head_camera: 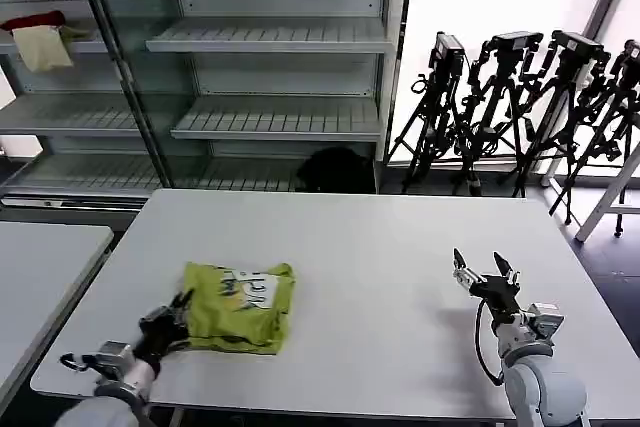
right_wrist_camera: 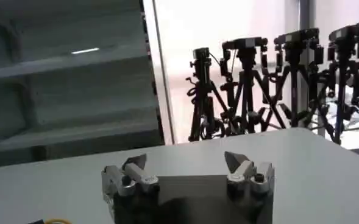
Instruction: Fold and organize the clothes.
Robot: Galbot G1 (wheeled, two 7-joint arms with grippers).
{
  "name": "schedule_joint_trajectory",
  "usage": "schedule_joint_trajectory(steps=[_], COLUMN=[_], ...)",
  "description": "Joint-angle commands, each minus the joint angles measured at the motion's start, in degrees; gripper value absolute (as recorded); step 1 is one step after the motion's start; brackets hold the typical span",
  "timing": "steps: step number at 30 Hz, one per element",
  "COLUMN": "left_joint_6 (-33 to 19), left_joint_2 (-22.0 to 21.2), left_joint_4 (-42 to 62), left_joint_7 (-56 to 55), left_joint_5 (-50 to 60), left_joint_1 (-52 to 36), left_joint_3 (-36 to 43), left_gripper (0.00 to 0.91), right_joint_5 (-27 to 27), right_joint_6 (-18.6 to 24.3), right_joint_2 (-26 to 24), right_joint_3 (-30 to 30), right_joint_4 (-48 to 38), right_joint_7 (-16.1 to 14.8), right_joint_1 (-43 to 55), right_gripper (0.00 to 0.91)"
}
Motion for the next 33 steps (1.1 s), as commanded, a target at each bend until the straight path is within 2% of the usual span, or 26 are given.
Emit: schedule_joint_trajectory(steps=[1, 7, 11, 15, 18, 20, 22, 25, 28, 33], left_joint_6=[-2.56, -0.68, 3.17, 6.30, 6.25, 5.55, 3.70, 1.94, 1.83, 4.85], left_joint_2=[16.81, 24.03, 24.05, 20.13, 16.26, 11.94, 4.38, -2.57, -6.56, -7.24], left_joint_4=[3.53, 1.98, -4.67, -10.53, -12.99, -12.32, -7.58, -0.57, 3.12, 2.63], left_joint_7=[6.33, 7.91, 8.33, 8.32, 8.13, 7.66, 7.40, 5.89, 3.86, -0.78], left_joint_5=[10.86, 11.64, 11.33, 13.73, 20.82, 28.00, 35.50, 39.80, 38.43, 25.85], left_joint_1=[0.21, 0.12, -1.21, -2.16, -0.90, -0.33, -1.51, -4.44, -7.83, -14.45], left_joint_3=[-20.25, -24.78, -22.62, -15.75, -4.60, 4.05, 14.54, 23.24, 27.58, 30.84], left_gripper=[0.000, 0.000, 0.000, 0.000, 0.000, 0.000, 0.000, 0.000, 0.000, 0.000], right_joint_5=[0.30, 1.05, 1.81, 3.01, 4.03, 4.49, 4.41, 4.30, 3.94, 3.29], right_joint_6=[0.35, 0.89, 1.67, 2.68, 3.22, 3.57, 3.74, 3.82, 3.74, 3.53], right_joint_2=[0.05, -0.17, -0.54, -1.37, -2.19, -2.39, -2.22, -2.11, -1.81, -1.33], right_joint_3=[-0.14, 0.06, 0.54, 1.60, 2.49, 2.92, 3.01, 3.07, 3.14, 2.50], right_joint_4=[-0.64, -0.83, -0.97, -1.76, -2.59, -3.08, -3.40, -3.25, -2.77, -0.72], right_joint_7=[0.03, 0.04, -0.04, -0.08, 0.20, 0.37, 0.56, 0.69, 0.79, 0.82], right_joint_1=[0.09, -0.34, -1.03, -2.27, -3.21, -3.73, -4.20, -4.75, -5.30, -7.04], right_gripper=[0.907, 0.907, 0.907, 0.907, 0.907, 0.907, 0.907, 0.907, 0.907, 0.907])
